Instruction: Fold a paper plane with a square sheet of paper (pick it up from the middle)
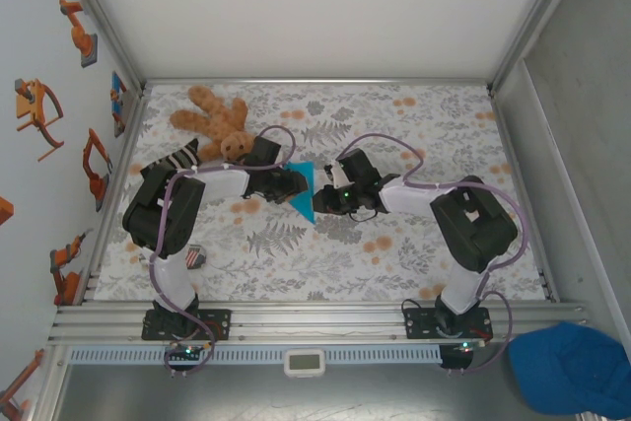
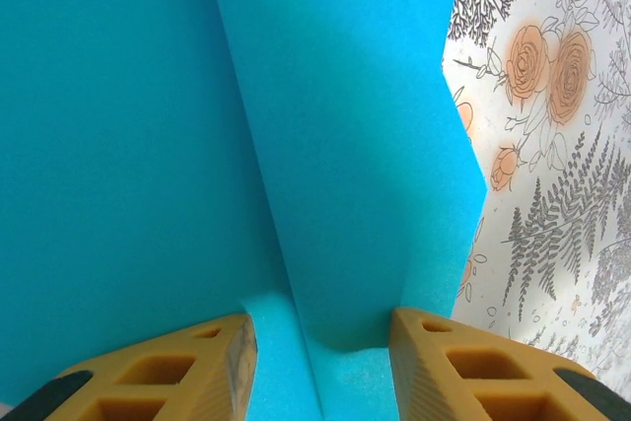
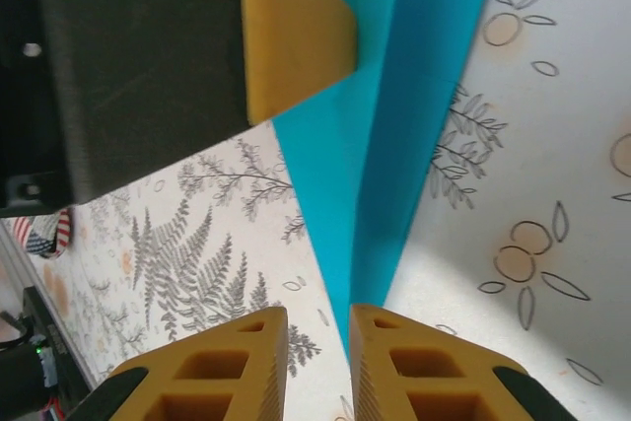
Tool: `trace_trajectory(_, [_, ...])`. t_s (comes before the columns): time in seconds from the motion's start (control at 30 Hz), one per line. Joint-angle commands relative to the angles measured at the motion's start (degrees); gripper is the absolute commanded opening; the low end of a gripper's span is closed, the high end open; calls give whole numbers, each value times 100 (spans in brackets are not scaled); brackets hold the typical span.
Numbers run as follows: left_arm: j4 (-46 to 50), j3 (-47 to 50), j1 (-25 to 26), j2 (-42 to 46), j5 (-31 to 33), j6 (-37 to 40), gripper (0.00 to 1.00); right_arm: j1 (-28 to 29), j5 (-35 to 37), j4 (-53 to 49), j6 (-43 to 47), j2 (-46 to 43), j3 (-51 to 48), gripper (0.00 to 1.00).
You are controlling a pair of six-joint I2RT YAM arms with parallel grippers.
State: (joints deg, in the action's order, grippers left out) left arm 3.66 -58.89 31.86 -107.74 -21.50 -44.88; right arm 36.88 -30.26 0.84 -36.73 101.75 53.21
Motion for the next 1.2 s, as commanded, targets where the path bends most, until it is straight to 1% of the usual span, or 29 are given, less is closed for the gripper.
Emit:
trace_trajectory(0.0, [1056, 187, 6, -423, 428, 50, 42, -17, 221, 78, -138, 164, 143, 23])
trace_trajectory(0.1, [1105, 168, 11, -449, 409, 65, 41, -15, 160, 180, -197, 361, 250, 24])
trace_trajectory(0.23, [1179, 125, 11, -508, 389, 82, 41, -19, -140, 536, -333, 540, 273, 23])
trace_trajectory(0.4, [1314, 38, 7, -624, 352, 127, 41, -15, -190, 540, -341, 687, 318, 22])
trace_trajectory(0.6, [1514, -33, 19, -735, 419, 215, 42, -15, -167, 581, -407, 750, 285, 17])
trace_trajectory(0.8, [1566, -34, 17, -774, 447, 234, 42, -23, -300, 713, -490, 808, 245, 12])
trace_trajectory(1.17, [1680, -67, 27, -764, 503, 287, 44, -66, -375, 900, -668, 977, 124, 7])
